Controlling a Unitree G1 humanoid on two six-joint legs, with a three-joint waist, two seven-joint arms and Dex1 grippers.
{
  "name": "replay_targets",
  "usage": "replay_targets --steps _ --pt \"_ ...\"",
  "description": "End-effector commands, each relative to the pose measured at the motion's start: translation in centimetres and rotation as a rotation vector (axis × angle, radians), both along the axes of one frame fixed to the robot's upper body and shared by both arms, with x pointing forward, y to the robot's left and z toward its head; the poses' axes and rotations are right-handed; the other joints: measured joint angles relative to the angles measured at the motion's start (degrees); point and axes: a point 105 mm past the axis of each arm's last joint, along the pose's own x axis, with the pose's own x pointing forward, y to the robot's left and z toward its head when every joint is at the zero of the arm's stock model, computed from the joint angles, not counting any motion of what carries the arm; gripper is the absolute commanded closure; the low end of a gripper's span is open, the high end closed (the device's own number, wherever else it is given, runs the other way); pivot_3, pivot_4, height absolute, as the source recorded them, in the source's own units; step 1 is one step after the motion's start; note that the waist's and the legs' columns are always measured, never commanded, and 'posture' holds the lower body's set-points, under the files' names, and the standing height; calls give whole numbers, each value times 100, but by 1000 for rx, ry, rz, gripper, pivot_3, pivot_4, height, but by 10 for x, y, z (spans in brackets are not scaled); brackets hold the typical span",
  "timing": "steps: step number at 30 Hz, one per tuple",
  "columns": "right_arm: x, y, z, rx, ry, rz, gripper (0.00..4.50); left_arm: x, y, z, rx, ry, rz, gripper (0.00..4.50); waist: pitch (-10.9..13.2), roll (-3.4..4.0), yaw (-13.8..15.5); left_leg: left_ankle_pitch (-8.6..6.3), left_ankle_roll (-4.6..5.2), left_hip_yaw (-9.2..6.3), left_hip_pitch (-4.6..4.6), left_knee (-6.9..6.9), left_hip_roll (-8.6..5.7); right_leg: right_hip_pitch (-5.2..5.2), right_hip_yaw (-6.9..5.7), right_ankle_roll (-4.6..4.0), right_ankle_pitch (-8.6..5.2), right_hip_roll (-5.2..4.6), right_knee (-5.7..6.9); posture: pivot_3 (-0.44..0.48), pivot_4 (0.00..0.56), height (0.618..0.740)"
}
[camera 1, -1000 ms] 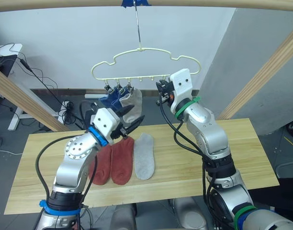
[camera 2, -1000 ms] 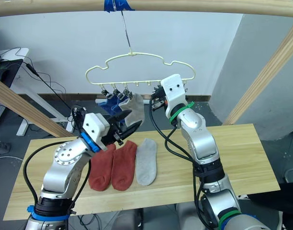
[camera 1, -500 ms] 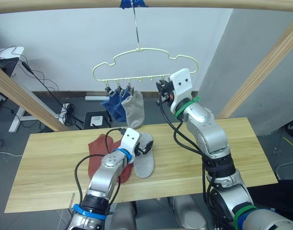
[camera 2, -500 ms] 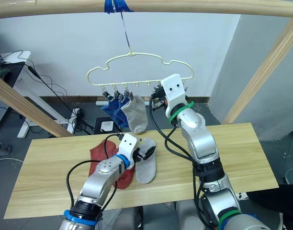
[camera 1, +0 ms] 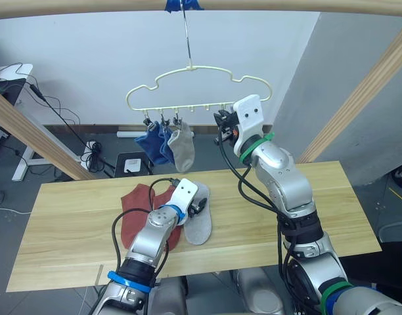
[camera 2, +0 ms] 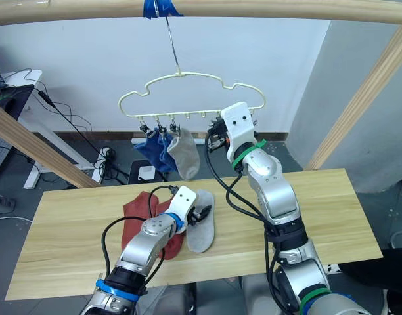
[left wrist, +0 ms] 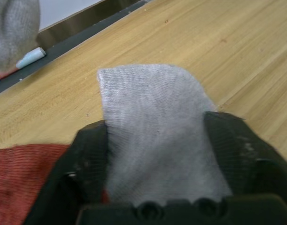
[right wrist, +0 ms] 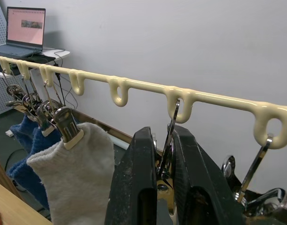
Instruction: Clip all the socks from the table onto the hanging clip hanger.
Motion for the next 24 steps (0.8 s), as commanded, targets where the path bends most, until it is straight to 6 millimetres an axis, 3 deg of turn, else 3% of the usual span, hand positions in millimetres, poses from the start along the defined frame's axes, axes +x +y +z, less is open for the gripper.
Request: replay_targets --steps 1,9,16,24 --pt "-8 2 15 37 -51 15 4387 -5 -2 -10 39 17 -33 2227 0 0 0 0 0 0 0 0 0 0 0 0 0 0 0 -203 227 740" --pt "-8 2 14 35 -48 21 4387 -4 3 -4 101 -65 -63 4483 0 0 -3 0 0 0 1 -1 0 0 -1 0 0 0 0 -204 225 740" --pt "-10 2 13 32 -48 21 4387 -13 5 30 174 -296 -167 4500 0 0 -9 0 0 0 -2 -9 2 -5 0 0 0 -1 -3 -203 224 740" --pt "-10 2 14 33 -49 26 4387 -23 -13 92 205 -665 -400 4500 0 0 1 0 0 1 -3 -7 1 -5 -1 0 0 -5 -5 -195 226 740"
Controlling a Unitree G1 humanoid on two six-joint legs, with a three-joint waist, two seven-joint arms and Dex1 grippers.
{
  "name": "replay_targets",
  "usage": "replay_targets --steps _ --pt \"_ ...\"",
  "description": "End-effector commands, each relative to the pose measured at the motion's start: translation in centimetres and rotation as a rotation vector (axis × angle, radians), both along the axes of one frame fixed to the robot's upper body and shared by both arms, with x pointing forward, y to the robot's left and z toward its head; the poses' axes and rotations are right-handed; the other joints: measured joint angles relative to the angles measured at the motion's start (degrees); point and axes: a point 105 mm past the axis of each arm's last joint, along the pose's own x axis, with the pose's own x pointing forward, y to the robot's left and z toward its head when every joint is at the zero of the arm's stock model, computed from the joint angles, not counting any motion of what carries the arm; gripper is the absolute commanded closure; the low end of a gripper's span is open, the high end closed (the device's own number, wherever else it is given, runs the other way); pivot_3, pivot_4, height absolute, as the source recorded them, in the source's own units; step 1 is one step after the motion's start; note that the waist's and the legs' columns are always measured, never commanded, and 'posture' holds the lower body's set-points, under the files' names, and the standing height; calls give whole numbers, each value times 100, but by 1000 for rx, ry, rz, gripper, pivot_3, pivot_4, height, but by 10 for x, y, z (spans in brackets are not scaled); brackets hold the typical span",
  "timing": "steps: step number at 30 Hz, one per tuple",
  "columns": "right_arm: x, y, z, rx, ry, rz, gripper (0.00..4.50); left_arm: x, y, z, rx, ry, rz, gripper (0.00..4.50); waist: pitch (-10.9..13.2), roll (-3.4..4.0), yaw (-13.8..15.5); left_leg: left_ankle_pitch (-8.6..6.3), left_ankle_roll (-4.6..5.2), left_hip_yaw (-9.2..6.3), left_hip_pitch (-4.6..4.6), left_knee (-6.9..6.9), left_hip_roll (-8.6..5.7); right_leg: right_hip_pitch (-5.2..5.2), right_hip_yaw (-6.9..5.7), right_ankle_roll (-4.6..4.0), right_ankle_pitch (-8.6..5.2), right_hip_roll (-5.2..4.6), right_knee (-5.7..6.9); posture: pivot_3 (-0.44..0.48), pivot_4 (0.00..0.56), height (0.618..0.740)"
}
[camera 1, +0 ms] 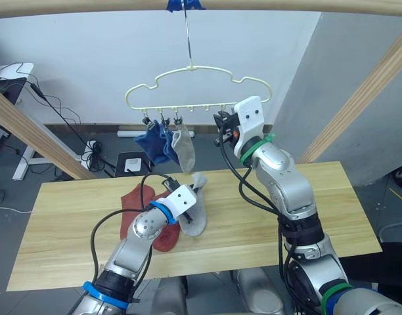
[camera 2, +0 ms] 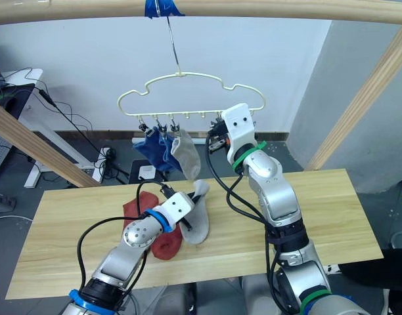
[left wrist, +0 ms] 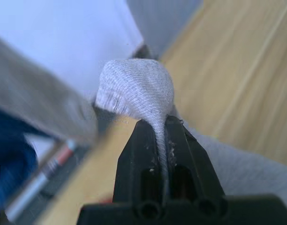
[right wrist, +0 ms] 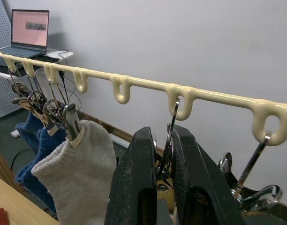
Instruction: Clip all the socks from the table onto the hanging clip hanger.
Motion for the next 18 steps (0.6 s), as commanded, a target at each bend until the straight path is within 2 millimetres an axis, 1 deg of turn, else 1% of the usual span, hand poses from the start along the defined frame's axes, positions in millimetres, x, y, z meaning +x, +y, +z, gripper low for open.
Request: replay_targets --steps 1,3,6,12,18 --pt "-7 2 16 24 -55 18 4387 -3 -18 36 23 -194 -143 4500 0 0 1 0 0 0 0 0 0 0 0 0 0 0 0 -195 226 740" --pt "-7 3 16 25 -55 20 4387 1 -23 45 55 -256 -184 4500 0 0 1 0 0 0 0 1 -2 1 0 0 0 1 0 -197 227 740" --pt "-7 3 16 27 -54 22 4387 7 -30 51 97 -303 -228 4500 0 0 -2 0 0 3 0 1 -3 2 2 1 0 0 -2 -199 228 740" --pt "-9 4 16 31 -54 27 4387 17 -38 50 141 -318 -274 4500 0 0 -19 -1 1 1 -2 -5 -1 -3 -1 0 0 2 -2 -206 227 740" --pt "-10 5 15 31 -48 38 4387 27 -43 63 142 -375 -267 4500 0 0 -14 -1 1 1 -3 -3 -2 -2 -1 1 -1 2 -2 -206 229 740"
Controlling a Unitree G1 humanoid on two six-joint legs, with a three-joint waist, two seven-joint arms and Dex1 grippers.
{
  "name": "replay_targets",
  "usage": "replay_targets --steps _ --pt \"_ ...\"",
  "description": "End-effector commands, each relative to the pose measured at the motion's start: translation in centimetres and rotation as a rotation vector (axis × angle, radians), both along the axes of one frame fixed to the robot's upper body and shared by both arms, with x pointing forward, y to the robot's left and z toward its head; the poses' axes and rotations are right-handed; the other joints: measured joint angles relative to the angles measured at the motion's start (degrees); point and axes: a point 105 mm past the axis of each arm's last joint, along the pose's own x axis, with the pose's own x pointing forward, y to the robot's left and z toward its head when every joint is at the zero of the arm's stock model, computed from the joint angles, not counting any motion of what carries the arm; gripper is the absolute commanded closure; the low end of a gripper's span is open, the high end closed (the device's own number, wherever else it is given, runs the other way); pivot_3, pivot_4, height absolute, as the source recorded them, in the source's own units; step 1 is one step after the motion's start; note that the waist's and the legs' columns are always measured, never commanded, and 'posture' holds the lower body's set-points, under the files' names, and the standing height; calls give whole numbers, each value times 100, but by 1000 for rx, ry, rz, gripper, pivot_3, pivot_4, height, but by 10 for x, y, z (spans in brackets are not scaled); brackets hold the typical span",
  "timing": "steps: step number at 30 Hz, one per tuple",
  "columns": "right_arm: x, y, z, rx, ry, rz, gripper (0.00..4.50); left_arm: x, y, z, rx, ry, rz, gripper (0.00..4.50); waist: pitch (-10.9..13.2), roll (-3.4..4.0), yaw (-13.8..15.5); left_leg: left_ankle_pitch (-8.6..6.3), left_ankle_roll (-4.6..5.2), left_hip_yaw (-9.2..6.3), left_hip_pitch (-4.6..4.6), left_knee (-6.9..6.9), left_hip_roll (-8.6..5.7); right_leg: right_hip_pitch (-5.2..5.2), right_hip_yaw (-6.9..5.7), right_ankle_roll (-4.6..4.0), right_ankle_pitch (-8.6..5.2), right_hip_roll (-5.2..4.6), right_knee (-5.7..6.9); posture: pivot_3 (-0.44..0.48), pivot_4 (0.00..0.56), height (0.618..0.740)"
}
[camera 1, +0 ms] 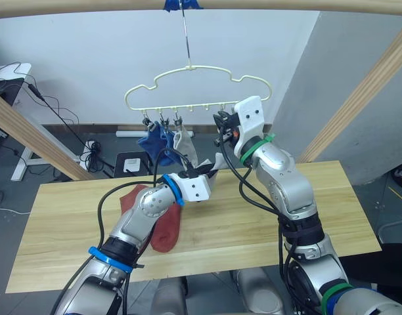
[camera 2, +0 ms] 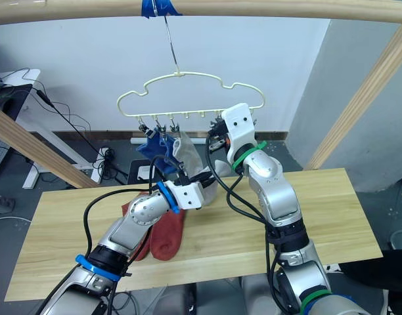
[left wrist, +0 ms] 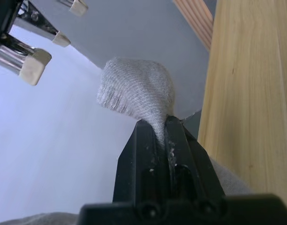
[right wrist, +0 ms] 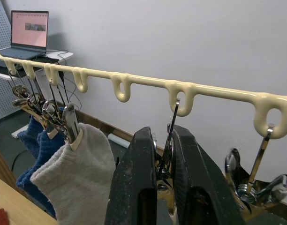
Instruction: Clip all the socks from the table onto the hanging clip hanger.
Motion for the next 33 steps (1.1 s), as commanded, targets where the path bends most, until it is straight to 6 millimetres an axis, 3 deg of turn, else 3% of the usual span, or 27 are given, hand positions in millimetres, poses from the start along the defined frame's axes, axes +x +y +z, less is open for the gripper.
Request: replay_targets --steps 1,20,33 --pt "-9 5 15 26 -52 32 4387 4 -6 17 -19 -75 -16 4500 0 0 2 0 0 0 0 0 0 0 0 0 0 0 0 -207 230 740" --pt "-13 7 9 11 -25 54 4387 22 -7 34 -43 -81 -1 4500 0 0 -4 0 0 0 -1 0 0 0 0 1 0 1 -1 -210 233 740" --pt "-11 6 8 -9 -33 43 4387 22 0 43 -78 -132 21 4500 0 0 -3 0 0 -1 0 -1 0 0 0 1 0 1 -1 -206 229 740"
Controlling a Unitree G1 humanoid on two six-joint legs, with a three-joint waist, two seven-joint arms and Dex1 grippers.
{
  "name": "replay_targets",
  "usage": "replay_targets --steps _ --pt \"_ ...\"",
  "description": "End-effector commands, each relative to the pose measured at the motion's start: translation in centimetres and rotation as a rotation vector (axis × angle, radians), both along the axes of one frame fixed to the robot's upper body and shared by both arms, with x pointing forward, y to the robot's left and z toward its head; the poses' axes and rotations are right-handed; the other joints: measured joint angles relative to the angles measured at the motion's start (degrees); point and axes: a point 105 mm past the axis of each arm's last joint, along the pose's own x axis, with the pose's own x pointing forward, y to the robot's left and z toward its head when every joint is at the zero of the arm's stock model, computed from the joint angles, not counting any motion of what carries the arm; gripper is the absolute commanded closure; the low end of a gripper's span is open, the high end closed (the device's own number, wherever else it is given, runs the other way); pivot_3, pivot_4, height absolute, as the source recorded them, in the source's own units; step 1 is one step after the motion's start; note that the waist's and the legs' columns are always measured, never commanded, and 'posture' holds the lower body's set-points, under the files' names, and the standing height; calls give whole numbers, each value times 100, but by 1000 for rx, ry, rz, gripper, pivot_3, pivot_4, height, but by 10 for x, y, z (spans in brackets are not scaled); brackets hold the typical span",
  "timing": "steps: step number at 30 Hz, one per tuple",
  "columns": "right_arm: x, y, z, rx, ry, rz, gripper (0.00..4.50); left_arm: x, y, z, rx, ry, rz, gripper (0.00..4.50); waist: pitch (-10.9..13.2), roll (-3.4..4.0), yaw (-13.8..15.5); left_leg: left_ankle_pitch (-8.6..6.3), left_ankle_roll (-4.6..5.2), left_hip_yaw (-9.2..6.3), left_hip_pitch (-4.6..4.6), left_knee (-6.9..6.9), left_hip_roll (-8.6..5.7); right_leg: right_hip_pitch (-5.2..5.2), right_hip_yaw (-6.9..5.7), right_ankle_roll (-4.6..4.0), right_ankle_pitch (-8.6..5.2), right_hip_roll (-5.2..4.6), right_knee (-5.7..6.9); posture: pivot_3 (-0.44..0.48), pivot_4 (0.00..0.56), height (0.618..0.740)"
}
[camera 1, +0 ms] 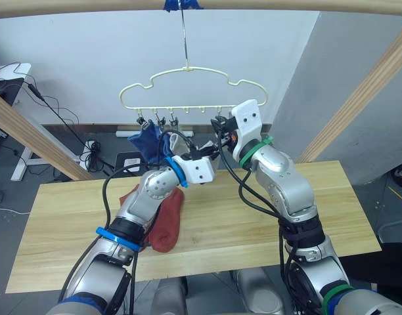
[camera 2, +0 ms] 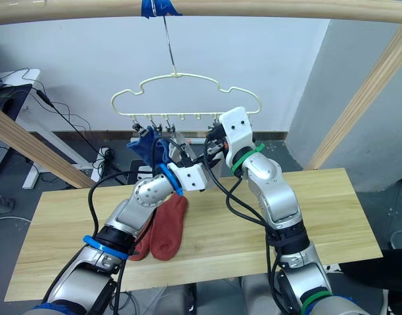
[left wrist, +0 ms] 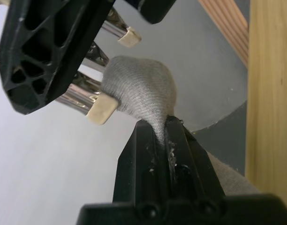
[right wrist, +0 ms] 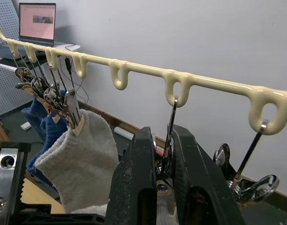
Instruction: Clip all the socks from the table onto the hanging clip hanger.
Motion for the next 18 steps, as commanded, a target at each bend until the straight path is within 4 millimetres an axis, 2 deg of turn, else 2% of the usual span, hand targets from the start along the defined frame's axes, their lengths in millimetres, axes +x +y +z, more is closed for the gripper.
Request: replay_targets --steps 1,9,16,18 --pt "-6 2 14 9 -63 12 4387 -2 3 14 -48 -57 1 4500 0 0 1 0 0 0 0 0 0 0 0 0 0 0 0 -206 229 740" --pt "-5 1 11 5 -50 7 4387 1 3 22 -73 -77 16 4500 0 0 1 0 0 0 0 0 0 0 0 0 0 0 0 -205 229 740" --pt "-9 0 13 18 -46 20 1926 -1 -1 21 -109 -52 8 4500 0 0 5 0 0 0 -1 0 0 0 0 0 0 0 0 -204 228 740" --pt "-12 -1 13 15 -47 30 1926 -2 -2 20 -131 -33 2 4500 0 0 9 0 0 0 -2 0 0 0 0 0 0 0 -1 -205 228 740"
